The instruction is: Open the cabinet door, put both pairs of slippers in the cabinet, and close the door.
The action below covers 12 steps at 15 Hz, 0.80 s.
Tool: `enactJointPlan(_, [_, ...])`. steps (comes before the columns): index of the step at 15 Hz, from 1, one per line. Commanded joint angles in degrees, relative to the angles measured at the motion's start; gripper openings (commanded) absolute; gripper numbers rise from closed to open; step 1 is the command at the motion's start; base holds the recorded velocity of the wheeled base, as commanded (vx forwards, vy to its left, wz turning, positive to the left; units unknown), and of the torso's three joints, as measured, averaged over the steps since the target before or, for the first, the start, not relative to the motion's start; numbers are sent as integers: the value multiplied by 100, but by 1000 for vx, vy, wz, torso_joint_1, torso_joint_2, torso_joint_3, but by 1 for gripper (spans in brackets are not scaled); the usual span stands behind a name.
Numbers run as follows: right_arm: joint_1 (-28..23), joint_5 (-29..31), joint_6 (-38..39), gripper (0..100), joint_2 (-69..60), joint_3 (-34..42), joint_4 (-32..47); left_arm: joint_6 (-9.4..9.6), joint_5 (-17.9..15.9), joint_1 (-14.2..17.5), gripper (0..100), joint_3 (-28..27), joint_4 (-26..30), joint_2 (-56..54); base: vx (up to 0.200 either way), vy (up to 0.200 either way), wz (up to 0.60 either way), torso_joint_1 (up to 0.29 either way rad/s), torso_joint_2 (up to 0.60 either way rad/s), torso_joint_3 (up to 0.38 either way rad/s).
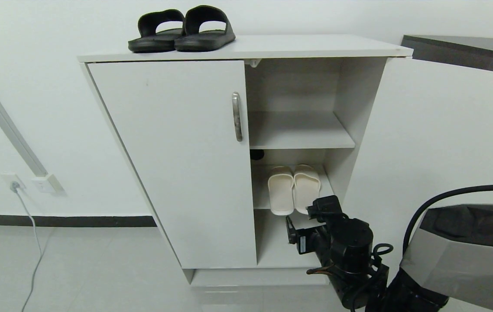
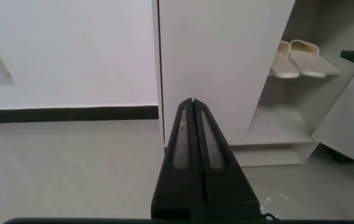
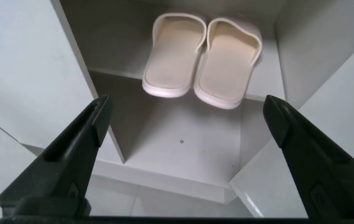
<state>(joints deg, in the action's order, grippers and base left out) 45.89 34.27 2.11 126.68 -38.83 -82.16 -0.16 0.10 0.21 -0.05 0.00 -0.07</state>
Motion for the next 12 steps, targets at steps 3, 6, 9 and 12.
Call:
enactJointPlan(3, [-1,1,0,100,58,-2,-1,-2,-1,-3,0,5,0,7,0,200,0,9,4,7])
enactJointPlan(6, [-1,1,0,100,58,-2,-54,-2,8,-3,0,5,0,7,0,200,0,-1,5,5])
enactJointPlan(9, [-1,1,0,100,58,-2,-63,-2,-1,-3,0,-4,0,7,0,200,0,6,2,6])
enactJointPlan(12, [-1,1,0,100,58,-2,-72,-2,8,-3,0,-4,0,7,0,200,0,1,4,2])
